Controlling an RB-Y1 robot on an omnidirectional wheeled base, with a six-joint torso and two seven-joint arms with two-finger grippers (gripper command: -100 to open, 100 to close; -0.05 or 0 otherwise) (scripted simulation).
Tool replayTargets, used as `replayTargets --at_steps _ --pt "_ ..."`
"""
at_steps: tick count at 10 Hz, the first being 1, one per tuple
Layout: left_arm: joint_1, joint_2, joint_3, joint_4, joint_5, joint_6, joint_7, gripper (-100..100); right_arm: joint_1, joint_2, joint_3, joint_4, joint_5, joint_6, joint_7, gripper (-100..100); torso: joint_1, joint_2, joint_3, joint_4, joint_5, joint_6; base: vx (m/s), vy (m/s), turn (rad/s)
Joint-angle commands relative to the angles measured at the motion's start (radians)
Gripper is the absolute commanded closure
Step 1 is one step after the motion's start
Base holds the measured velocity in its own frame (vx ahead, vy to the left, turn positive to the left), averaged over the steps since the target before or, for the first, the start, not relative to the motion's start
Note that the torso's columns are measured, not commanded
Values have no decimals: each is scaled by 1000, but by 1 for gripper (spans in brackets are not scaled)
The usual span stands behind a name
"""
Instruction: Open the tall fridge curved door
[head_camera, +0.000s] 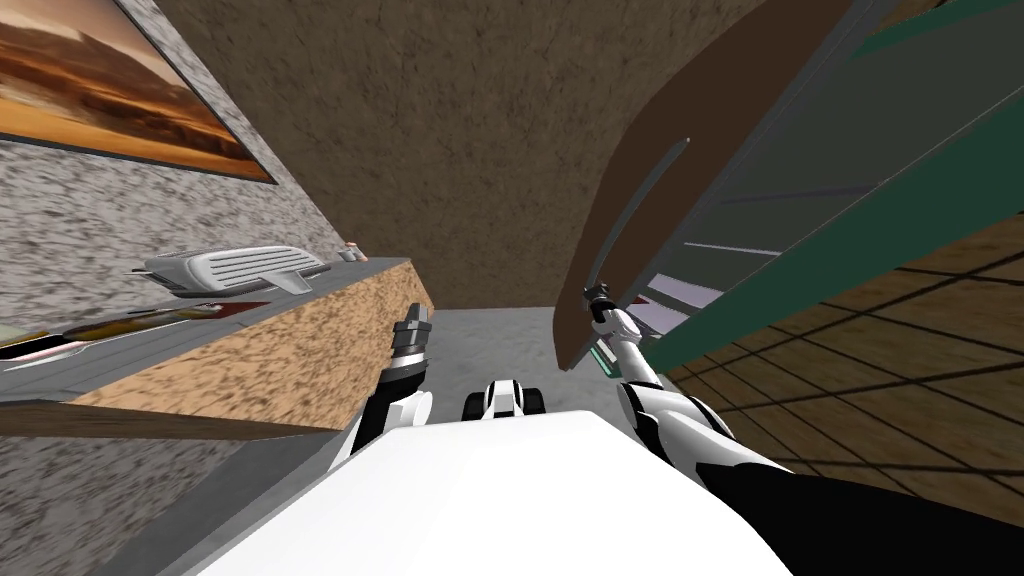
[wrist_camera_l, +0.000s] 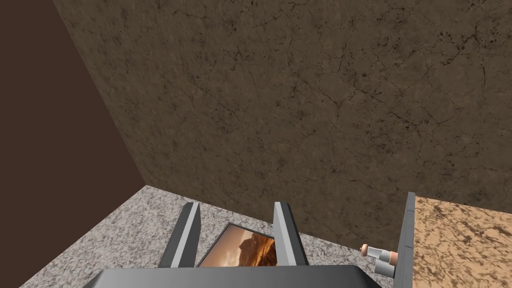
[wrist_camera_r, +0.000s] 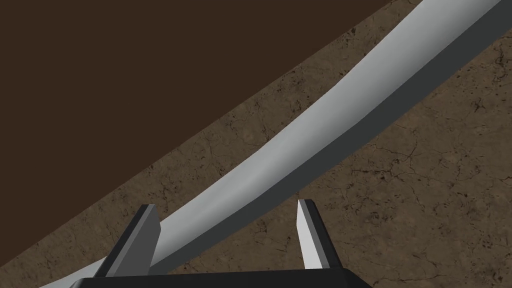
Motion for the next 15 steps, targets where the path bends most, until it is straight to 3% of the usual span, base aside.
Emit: replayTargets --at_steps 1,2,4,6,8,10,14,15 --pt "0 0 0 0 0 0 0 0 5 19 -39 -18 31 42 10 100 3 -5 -2 0 0 1 232 273 -83" --pt "0 0 0 0 0 0 0 0 5 19 -39 -18 31 42 10 100 9 -12 -6 -1 2 -2 200 273 -54" --pt "0 0 0 0 0 0 0 0 10 38 -79 -36 62 84 20 100 11 -13 -8 -2 2 -5 252 342 -30" --pt "0 0 0 0 0 0 0 0 12 47 -98 -45 77 104 25 100 -2 -11 -7 1 4 -5 217 268 -23" --pt "1 0 0 0 0 0 0 0 14 56 -118 -54 93 125 30 100 2 -15 -10 1 5 -4 255 269 -41" --pt "0 0 0 0 0 0 0 0 19 75 -157 -73 123 167 40 100 -4 -16 -11 3 6 -5 226 267 -25" --pt "0 0 0 0 0 0 0 0 24 94 -197 -91 154 209 50 100 3 -3 -2 0 2 -1 191 228 -17" --pt "0 0 0 0 0 0 0 0 29 98 -191 -85 149 189 42 100 5 -2 -1 1 2 1 109 97 -13"
